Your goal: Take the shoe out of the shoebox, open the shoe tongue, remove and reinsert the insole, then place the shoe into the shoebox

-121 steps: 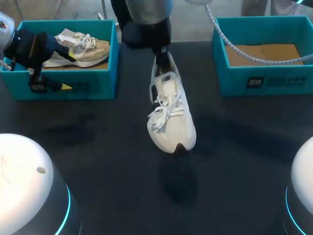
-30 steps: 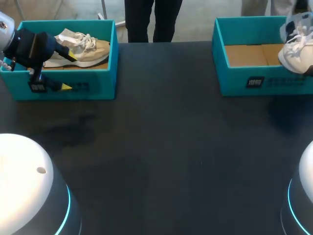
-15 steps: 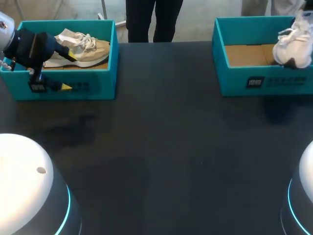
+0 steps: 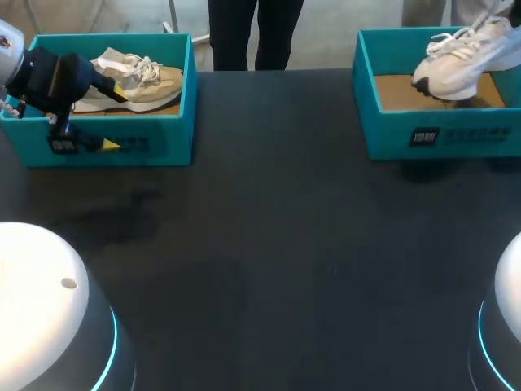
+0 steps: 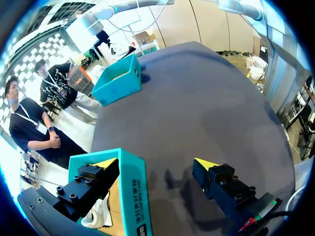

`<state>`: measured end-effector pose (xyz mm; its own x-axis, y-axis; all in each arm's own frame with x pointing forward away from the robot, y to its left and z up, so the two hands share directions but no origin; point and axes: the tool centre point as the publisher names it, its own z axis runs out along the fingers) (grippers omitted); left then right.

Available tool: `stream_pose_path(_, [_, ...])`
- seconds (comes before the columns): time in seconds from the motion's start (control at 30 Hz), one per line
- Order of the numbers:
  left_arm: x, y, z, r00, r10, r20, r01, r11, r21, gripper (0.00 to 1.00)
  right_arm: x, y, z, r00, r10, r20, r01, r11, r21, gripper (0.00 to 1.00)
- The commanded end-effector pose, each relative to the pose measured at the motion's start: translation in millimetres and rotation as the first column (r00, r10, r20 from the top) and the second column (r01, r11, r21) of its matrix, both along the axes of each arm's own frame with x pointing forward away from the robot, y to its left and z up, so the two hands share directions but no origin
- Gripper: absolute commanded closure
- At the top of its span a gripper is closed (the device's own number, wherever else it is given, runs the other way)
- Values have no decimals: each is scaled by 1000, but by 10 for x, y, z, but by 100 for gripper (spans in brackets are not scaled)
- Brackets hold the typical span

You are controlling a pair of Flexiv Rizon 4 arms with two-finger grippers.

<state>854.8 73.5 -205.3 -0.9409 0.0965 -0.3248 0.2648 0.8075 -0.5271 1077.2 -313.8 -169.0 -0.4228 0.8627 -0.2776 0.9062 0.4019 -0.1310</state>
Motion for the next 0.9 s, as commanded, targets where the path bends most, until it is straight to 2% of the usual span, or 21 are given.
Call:
stream_pose_path(0.03, [-8,0,4,1000,0,0,0,1000,3,0,74,2,32,1000,-5,-24,5,1000,-4,100])
stream_pose_path(0.3, [-8,0,4,1000,0,0,0,1000,3,0,74,2,32,1000,-5,-24,5,1000,-4,100])
stream_pose_path(0.43, [-8,0,4,1000,0,0,0,1000,3,0,53,-134,3,987,-163,13,163,986,24,100])
stream_pose_path(0.57, [-8,0,4,1000,0,0,0,1000,3,0,29,-260,7,942,-331,48,330,944,30,100])
stream_pose_path(0.9, [-8,0,4,1000,0,0,0,1000,3,0,-34,-360,-24,821,-563,92,562,826,41,100])
